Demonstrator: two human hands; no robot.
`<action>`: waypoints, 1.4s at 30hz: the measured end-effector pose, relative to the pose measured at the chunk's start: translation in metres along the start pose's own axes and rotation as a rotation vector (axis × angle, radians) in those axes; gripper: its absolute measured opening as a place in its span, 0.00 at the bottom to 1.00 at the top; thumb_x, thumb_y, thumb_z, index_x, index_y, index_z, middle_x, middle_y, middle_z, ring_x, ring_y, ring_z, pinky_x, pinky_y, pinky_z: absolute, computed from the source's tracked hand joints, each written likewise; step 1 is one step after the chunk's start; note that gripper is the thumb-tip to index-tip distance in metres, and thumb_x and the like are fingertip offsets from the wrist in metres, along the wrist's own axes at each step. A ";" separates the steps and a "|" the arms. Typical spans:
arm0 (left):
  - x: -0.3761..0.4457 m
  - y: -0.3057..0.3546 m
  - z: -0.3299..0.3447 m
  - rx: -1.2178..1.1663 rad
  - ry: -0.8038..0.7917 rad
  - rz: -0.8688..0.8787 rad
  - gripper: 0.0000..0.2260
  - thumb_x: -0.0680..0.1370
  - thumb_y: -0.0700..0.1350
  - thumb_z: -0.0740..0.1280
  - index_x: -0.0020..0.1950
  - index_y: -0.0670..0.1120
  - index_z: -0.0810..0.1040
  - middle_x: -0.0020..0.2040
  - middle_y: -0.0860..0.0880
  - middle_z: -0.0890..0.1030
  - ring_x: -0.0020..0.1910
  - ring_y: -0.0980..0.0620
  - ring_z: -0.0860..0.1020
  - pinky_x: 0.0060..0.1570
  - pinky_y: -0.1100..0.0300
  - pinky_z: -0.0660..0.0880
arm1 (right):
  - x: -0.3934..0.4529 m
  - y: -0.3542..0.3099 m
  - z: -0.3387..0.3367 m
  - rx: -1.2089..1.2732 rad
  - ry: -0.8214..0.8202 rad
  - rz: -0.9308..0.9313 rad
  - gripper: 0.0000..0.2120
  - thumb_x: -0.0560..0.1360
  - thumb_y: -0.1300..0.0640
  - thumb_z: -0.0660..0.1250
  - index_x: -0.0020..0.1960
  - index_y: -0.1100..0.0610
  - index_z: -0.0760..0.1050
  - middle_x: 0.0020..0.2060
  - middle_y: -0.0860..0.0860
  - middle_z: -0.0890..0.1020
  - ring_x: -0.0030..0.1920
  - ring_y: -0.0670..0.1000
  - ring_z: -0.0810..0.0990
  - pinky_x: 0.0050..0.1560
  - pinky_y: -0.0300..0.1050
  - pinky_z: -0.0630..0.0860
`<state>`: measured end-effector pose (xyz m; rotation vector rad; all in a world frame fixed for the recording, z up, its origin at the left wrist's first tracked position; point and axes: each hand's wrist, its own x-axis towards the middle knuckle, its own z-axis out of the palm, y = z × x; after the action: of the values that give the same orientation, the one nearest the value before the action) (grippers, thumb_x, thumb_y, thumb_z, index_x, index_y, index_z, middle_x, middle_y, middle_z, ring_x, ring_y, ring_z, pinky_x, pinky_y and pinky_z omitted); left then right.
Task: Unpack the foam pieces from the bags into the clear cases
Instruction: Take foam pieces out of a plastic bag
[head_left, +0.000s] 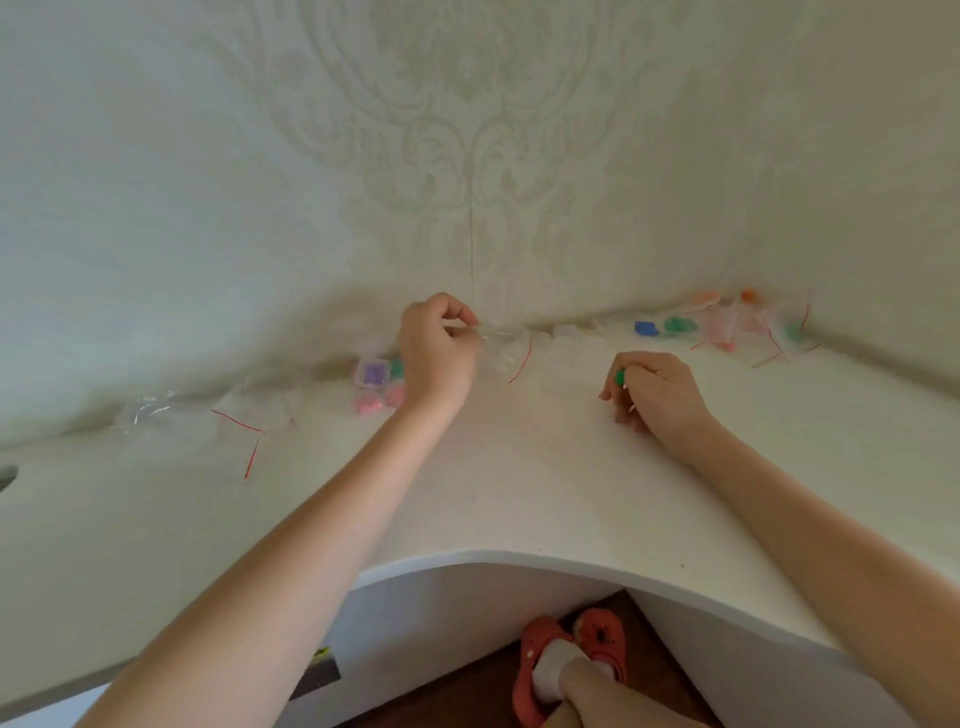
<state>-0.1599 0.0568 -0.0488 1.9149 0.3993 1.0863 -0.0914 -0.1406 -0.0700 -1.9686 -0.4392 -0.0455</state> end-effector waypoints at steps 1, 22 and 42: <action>0.004 0.002 -0.012 0.008 0.014 -0.043 0.14 0.69 0.34 0.64 0.31 0.52 0.73 0.40 0.48 0.79 0.41 0.47 0.79 0.40 0.55 0.75 | 0.000 0.001 0.000 -0.024 0.007 0.001 0.14 0.67 0.71 0.52 0.31 0.65 0.74 0.36 0.64 0.81 0.23 0.50 0.73 0.21 0.35 0.65; 0.009 -0.088 -0.201 0.801 0.005 0.182 0.14 0.68 0.31 0.68 0.52 0.42 0.80 0.54 0.40 0.76 0.55 0.35 0.73 0.53 0.45 0.72 | 0.007 -0.045 0.086 -0.200 0.009 -0.074 0.11 0.71 0.62 0.55 0.37 0.65 0.72 0.30 0.55 0.71 0.31 0.53 0.68 0.33 0.47 0.63; -0.018 -0.018 0.032 0.690 -0.680 0.552 0.21 0.80 0.45 0.58 0.73 0.44 0.64 0.74 0.44 0.63 0.73 0.45 0.60 0.72 0.54 0.57 | 0.034 0.002 0.023 -0.576 0.013 -0.010 0.14 0.72 0.41 0.65 0.56 0.43 0.78 0.54 0.45 0.80 0.55 0.49 0.78 0.53 0.44 0.71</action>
<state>-0.1417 0.0385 -0.0806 2.9719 -0.1923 0.5588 -0.0631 -0.1111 -0.0742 -2.5285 -0.4610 -0.2109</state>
